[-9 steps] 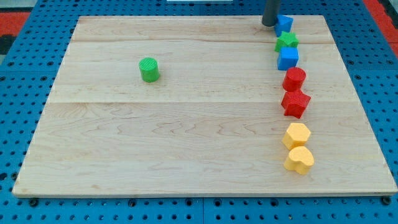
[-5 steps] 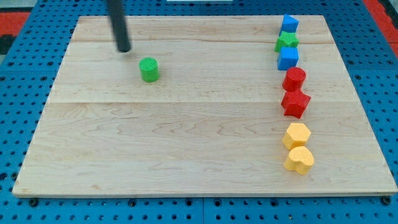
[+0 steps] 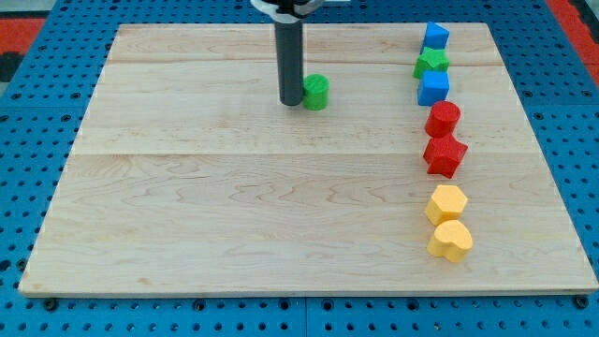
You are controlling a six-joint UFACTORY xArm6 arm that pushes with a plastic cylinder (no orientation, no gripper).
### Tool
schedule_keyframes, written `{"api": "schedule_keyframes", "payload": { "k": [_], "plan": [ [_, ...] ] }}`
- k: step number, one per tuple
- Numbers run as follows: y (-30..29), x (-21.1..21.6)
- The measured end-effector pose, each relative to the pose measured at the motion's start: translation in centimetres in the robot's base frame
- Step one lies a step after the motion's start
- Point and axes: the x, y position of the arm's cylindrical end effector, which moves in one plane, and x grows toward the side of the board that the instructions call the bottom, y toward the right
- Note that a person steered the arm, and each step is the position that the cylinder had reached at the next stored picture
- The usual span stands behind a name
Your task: Push the green circle in between the green star and the blue triangle
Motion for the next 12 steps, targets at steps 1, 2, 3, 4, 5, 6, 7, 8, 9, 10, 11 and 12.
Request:
{"api": "schedule_keyframes", "payload": {
  "k": [1, 2, 3, 4, 5, 6, 7, 8, 9, 10, 11, 12],
  "plan": [
    [1.4, -0.4],
    [4.9, -3.2],
    [8.1, -6.0],
    [10.6, -7.8],
    [8.7, -7.8],
    [8.5, -8.4],
    [10.0, -9.5],
    [12.5, -9.8],
    [14.5, -9.9],
    [15.7, -10.0],
    [15.7, -10.0],
    [15.7, -10.0]
  ]
}}
